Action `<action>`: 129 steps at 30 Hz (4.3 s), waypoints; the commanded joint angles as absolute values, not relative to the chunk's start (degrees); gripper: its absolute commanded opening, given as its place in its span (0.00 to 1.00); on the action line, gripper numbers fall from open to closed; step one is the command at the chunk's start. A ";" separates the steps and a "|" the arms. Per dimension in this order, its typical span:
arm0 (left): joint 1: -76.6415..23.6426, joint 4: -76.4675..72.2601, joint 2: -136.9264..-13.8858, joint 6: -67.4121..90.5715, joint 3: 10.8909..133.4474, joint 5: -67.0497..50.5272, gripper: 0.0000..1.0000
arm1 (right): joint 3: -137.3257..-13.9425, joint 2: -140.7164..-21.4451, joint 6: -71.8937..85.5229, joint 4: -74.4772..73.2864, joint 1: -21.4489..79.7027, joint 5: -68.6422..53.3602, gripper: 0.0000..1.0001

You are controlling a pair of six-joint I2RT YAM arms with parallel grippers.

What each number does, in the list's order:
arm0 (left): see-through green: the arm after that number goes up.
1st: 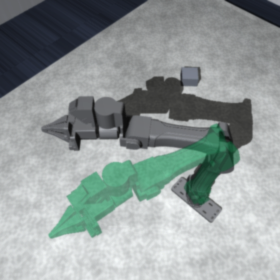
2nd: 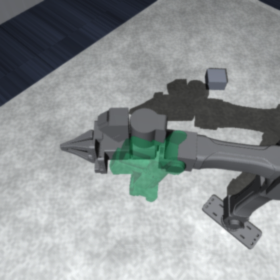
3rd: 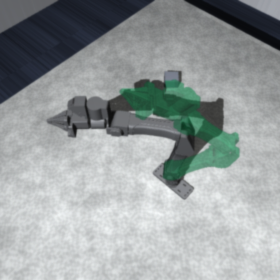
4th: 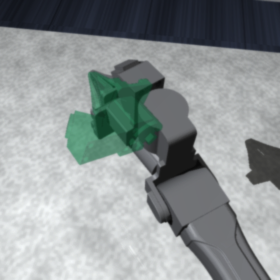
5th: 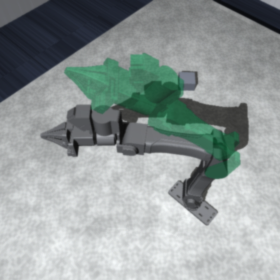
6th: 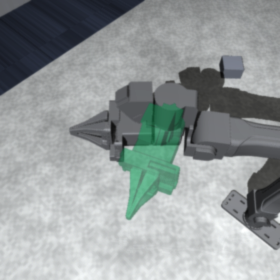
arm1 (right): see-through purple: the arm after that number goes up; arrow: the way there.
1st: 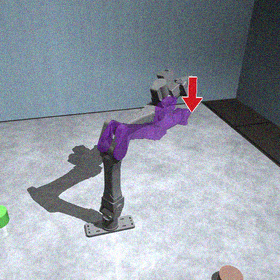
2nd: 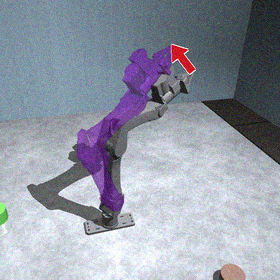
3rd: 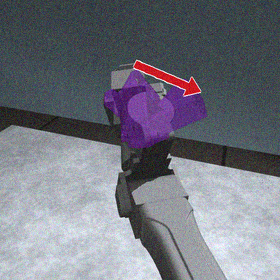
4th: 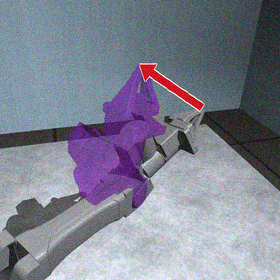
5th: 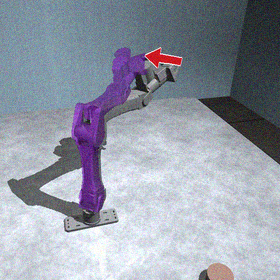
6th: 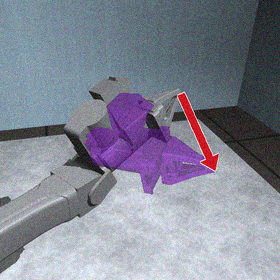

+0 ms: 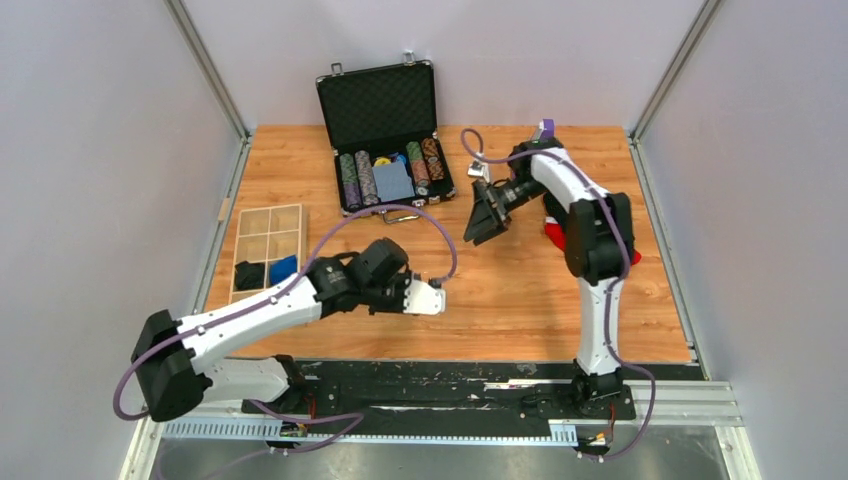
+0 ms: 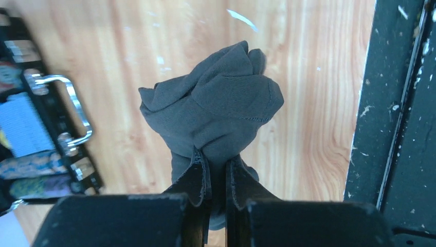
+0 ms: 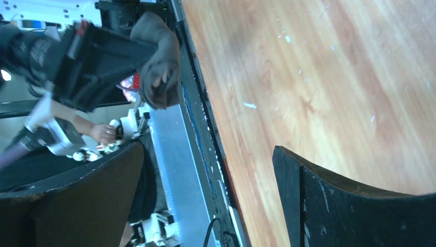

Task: Roll the underwear
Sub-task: Pick up the underwear from the corner of the board, then place the underwear in the storage box.

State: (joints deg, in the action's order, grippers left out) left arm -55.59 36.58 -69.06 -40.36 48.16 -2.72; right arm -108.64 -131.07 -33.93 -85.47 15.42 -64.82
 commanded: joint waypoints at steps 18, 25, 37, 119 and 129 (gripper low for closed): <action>-12.08 68.73 -80.53 -31.84 85.98 -13.75 0.00 | -108.80 -94.28 -25.97 -78.76 4.52 -50.39 1.00; -4.66 71.51 -84.00 -30.97 83.80 -8.40 0.00 | -104.59 -91.53 -24.42 -77.33 4.54 -50.68 1.00; 3.08 72.00 -93.47 -41.77 88.89 15.36 0.00 | -102.13 -90.38 -23.52 -78.05 4.49 -51.62 1.00; 6.21 44.12 -106.61 -65.58 73.48 -8.81 0.00 | -79.04 -77.52 -26.84 -77.17 4.55 -33.34 1.00; 9.14 55.32 -115.62 -68.87 80.23 -23.66 0.00 | -81.27 -79.44 -26.52 -76.85 4.52 -29.84 1.00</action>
